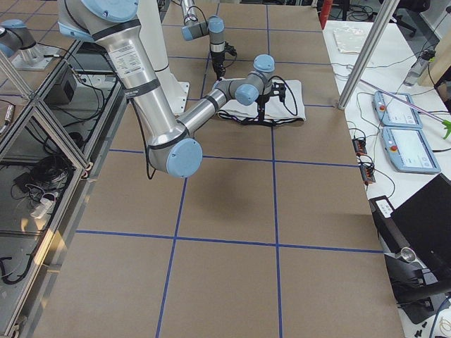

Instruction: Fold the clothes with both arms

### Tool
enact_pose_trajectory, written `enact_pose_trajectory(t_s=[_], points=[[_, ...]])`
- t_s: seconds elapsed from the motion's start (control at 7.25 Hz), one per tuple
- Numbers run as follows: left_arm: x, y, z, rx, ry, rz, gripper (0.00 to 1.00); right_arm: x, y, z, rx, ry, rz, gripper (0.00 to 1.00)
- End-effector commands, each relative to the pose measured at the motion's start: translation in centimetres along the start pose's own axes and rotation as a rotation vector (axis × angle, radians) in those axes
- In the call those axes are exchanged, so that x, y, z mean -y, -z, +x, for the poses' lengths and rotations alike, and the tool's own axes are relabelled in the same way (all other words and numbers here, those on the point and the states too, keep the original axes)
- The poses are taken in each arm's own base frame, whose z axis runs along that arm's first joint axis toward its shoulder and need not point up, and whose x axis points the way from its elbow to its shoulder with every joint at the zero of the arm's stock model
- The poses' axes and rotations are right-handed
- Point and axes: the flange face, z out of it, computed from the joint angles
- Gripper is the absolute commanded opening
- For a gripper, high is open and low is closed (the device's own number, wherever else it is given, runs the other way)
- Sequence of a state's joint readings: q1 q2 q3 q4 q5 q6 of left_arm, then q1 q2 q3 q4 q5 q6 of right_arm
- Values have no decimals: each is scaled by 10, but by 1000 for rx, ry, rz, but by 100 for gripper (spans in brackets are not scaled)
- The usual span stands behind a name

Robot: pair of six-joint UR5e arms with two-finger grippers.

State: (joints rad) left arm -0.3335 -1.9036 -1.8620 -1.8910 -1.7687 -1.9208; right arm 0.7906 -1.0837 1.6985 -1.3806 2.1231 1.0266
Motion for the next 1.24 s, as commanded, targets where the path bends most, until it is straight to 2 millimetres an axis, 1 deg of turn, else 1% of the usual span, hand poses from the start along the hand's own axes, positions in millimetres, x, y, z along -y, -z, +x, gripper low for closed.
enact_pose_trajectory(t_s=[0.0, 0.14, 0.28, 0.41, 0.69, 0.83, 0.97, 1.1], points=[[3, 2, 0, 4, 4, 6, 67, 0, -1, 1, -2, 1, -2, 100], [1, 7, 2, 13, 6, 9, 70, 0, -1, 1, -2, 1, -2, 100], [1, 8, 1, 21, 8, 12, 72, 0, -1, 1, -2, 1, -2, 100], [1, 8, 1, 21, 8, 12, 73, 0, -1, 1, -2, 1, -2, 100], [1, 6, 0, 26, 10, 13, 73, 0, 0, 0, 0, 1, 0, 100], [3, 1, -1, 34, 10, 16, 72, 0, -1, 0, -1, 2, -1, 100], [4, 2, -1, 33, 10, 17, 72, 0, 0, -1, 1, 2, 0, 100], [3, 1, -1, 35, 11, 16, 69, 0, 0, -1, 1, 2, 0, 100]])
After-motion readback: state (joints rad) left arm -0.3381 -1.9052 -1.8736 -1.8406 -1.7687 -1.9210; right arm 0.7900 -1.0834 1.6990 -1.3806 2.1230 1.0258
